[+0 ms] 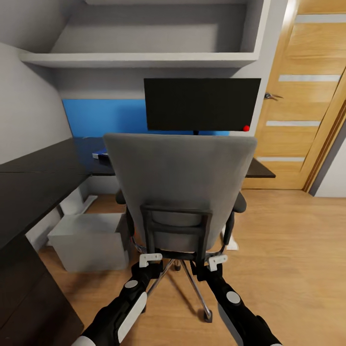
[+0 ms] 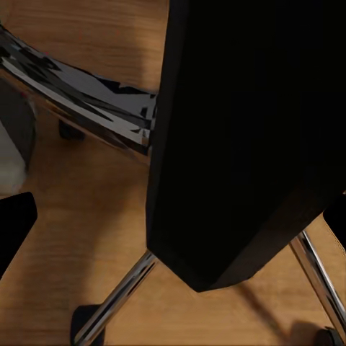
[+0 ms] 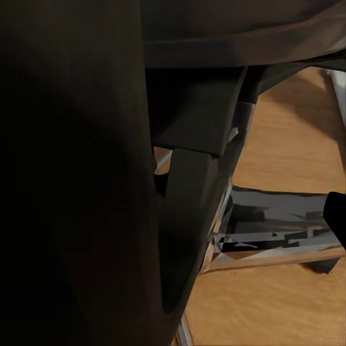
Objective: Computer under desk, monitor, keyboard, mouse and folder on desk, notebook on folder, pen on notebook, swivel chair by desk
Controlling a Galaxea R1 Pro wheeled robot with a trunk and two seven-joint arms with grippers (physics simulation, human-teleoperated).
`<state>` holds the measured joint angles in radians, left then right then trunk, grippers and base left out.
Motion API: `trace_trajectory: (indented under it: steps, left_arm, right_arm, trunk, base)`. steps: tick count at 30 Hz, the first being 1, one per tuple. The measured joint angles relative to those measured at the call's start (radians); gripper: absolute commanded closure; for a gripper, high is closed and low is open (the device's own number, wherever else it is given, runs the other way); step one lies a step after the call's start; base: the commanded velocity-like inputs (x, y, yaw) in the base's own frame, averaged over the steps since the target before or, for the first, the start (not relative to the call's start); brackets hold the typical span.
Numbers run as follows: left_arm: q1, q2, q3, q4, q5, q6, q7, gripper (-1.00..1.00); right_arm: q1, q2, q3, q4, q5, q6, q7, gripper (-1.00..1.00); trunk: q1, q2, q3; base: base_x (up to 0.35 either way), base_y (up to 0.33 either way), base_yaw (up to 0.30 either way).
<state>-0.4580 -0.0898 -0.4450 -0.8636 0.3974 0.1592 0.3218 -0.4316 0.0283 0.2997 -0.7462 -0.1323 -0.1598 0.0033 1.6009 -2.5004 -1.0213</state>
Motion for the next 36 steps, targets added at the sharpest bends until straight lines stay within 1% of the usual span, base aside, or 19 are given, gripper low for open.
trace_trajectory:
  steps: [8, 14, 20, 36]
  left_arm:
    - [0.0, 0.0, 0.001, 0.0, -0.001, 0.0, 0.0, -1.0]
    - [0.0, 0.0, 0.0, 0.0, 0.0, 0.0, -0.001, -1.0]
    - [0.0, 0.002, 0.001, 0.0, 0.0, 0.0, -0.003, -1.0]
    - [0.0, 0.002, 0.001, 0.0, 0.0, 0.0, -0.004, -1.0]
  right_arm:
    - [0.0, 0.0, 0.0, 0.001, 0.0, 0.0, 0.0, -1.0]
    - [0.0, 0.0, 0.0, 0.001, -0.001, 0.0, -0.001, -1.0]
    - [0.0, 0.0, -0.001, 0.001, -0.001, 0.001, -0.001, -1.0]
    - [0.0, -0.001, -0.001, 0.001, -0.001, 0.0, -0.001, -1.0]
  trunk:
    - [0.0, 0.0, 0.0]
    - [0.001, 0.0, 0.0]
    - [0.001, 0.0, 0.0]
    - [0.001, 0.0, 0.0]
  base:
    - [0.295, -0.07, 0.0]
    - [0.095, -0.031, 0.0]
    - [-0.216, -0.001, 0.0]
    - [-0.322, -0.01, 0.0]
